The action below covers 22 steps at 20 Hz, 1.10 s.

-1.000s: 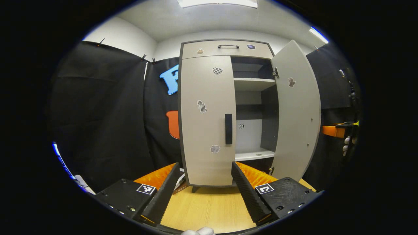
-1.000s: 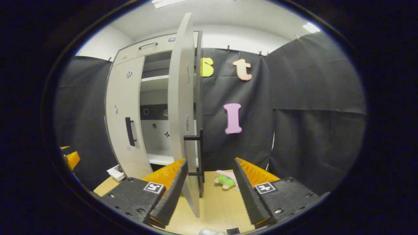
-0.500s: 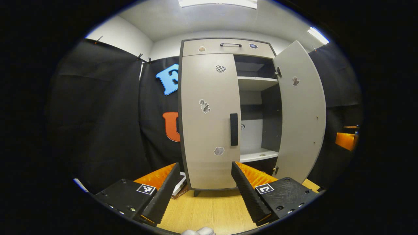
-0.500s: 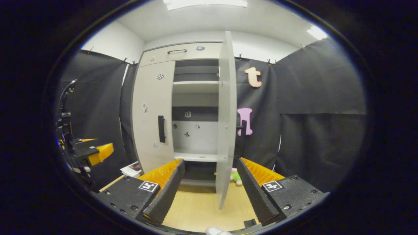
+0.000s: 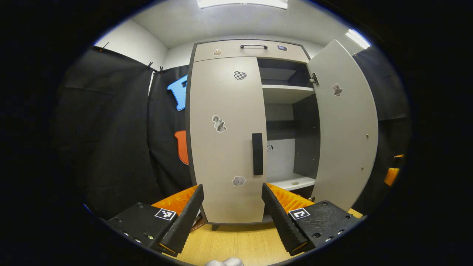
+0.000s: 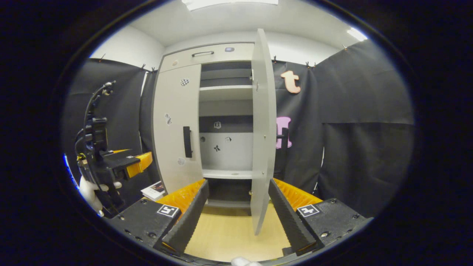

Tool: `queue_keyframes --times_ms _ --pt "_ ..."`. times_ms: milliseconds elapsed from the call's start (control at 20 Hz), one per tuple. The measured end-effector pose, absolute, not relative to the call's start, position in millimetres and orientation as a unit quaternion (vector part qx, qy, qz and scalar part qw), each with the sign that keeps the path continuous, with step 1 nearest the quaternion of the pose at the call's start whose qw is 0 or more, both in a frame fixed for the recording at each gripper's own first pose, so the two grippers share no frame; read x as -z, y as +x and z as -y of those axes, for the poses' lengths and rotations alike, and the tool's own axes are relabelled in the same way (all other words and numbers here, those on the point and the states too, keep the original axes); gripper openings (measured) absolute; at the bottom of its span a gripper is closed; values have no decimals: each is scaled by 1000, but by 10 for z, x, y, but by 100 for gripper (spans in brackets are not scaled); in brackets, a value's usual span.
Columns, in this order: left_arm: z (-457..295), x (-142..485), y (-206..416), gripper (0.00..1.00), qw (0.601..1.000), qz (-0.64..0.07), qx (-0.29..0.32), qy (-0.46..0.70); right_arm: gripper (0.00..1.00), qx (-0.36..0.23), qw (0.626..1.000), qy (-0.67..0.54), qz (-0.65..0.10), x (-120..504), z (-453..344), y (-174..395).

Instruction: Open the right door of the double-door shoe cabinet with the right hand, and open the left door with the left hand.

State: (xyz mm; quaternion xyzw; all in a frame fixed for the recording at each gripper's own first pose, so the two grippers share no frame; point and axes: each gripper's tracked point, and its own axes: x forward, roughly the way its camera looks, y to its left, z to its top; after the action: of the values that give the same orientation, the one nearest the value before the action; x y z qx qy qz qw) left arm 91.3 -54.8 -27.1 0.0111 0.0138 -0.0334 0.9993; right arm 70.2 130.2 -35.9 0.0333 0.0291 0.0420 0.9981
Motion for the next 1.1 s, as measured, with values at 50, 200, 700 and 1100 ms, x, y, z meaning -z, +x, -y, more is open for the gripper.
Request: queue_keyframes --times_ms 50,200,700,1100 --pt "605 239 1013 95 999 -12 34 12 99 -45 998 32 -29 355 -1290 740" --pt "785 143 1365 95 999 -1 33 16 99 -57 997 30 -32 354 -1274 827" --pt "1046 268 2506 96 999 -25 23 -1 99 -61 997 24 -35 372 -1124 1031" --pt "1057 369 2882 94 1000 -22 8 14 99 -58 997 14 -53 506 -1076 1130"
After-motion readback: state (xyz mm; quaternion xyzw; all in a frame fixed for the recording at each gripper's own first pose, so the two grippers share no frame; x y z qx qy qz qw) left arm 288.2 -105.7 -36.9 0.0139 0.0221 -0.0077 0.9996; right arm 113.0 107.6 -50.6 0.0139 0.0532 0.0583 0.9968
